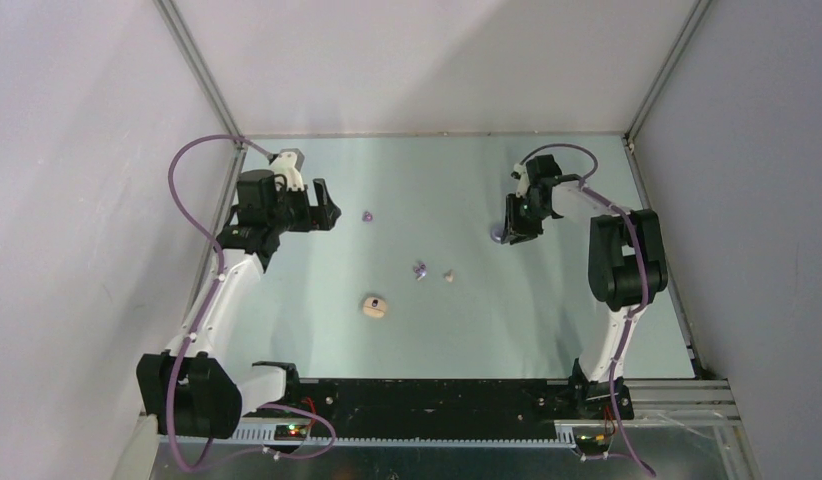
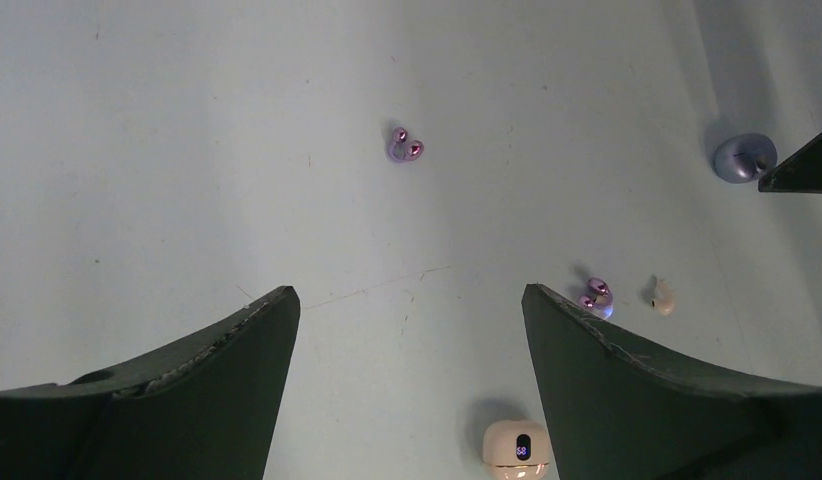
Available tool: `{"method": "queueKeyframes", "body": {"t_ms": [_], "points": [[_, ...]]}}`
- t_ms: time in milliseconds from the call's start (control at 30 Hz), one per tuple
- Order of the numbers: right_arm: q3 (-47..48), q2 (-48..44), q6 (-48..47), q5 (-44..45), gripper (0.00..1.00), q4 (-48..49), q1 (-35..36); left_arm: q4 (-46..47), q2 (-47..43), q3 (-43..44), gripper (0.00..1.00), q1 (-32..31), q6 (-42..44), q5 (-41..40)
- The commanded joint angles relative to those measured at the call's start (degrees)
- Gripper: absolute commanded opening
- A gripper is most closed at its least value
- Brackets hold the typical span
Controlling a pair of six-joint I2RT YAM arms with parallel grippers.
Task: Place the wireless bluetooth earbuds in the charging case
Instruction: Pick up the charging case from the center of the board.
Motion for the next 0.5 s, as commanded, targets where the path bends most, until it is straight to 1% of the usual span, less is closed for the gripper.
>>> {"method": "queueKeyframes", "body": {"t_ms": [0, 33, 67, 100, 133, 167, 200, 233, 267, 300, 333, 367, 400, 433, 467], "points": [[4.29, -2.33, -4.65, -7.41, 0.33, -5.14, -0.56, 1.64, -0.51, 0.13, 0.89, 0.20, 0.40, -0.20], [5.76, -2.00, -9.09, -8.60, 0.36, -7.32, -0.91, 1.37, -0.47, 0.35, 0.89, 0.19, 0.62, -0.30], [9.57, -0.87, -11.83, -10.63, 0.39, -12.07, -0.99, 0.96, -0.49, 0.49, 0.89, 0.16, 1.11, -0.30], [11.83, -0.17, -17.45, -11.30, 0.43, -14.47, -1.10, 0.85, -0.51, 0.53, 0.89, 0.16, 1.36, -0.41], [16.49, 1.45, -20.63, -12.32, 0.47, -19.26, -1.13, 0.77, -0.51, 0.54, 0.89, 0.14, 1.84, -0.53], [18.76, 2.49, -26.44, -12.85, 0.49, -21.45, -1.05, 0.71, -0.53, 0.43, 0.89, 0.20, 2.04, -0.65], [23.34, 4.36, -29.35, -14.02, 0.50, -25.60, -1.02, 0.82, -0.58, 0.45, 0.88, 0.16, 2.39, -0.52], [25.48, 5.34, -34.82, -14.80, 0.53, -27.34, -0.93, 0.87, -0.55, 0.34, 0.88, 0.20, 2.53, 0.04], [30.32, 7.07, -37.31, -16.60, 0.57, -30.28, -0.92, 0.93, -0.49, 0.36, 0.88, 0.16, 2.86, 0.48], [31.57, 7.89, -43.01, -17.76, 0.59, -31.79, -0.71, 0.92, -0.51, 0.42, 0.88, 0.16, 2.99, 1.56], [34.76, 9.58, -46.02, -19.55, 0.60, -35.00, -0.33, 0.79, -0.47, 0.67, 0.88, 0.14, 3.30, 2.30], [36.47, 10.41, -52.50, -19.94, 0.61, -36.83, 0.00, 0.76, -0.49, 0.74, 0.89, 0.20, 3.47, 3.71], [39.15, 12.12, -55.56, -19.64, 0.62, -40.06, 0.73, 0.66, -0.44, 0.86, 0.89, 0.20, 3.64, 4.34], [40.07, 12.78, -60.97, -19.10, 0.62, -41.16, 1.06, 0.61, -0.52, 0.92, 0.89, 0.15, 3.69, 5.51], [40.64, 13.66, -63.26, -17.63, 0.64, -42.00, 1.52, 0.51, -0.58, 1.03, 0.89, 0.14, 3.76, 5.99]]}}
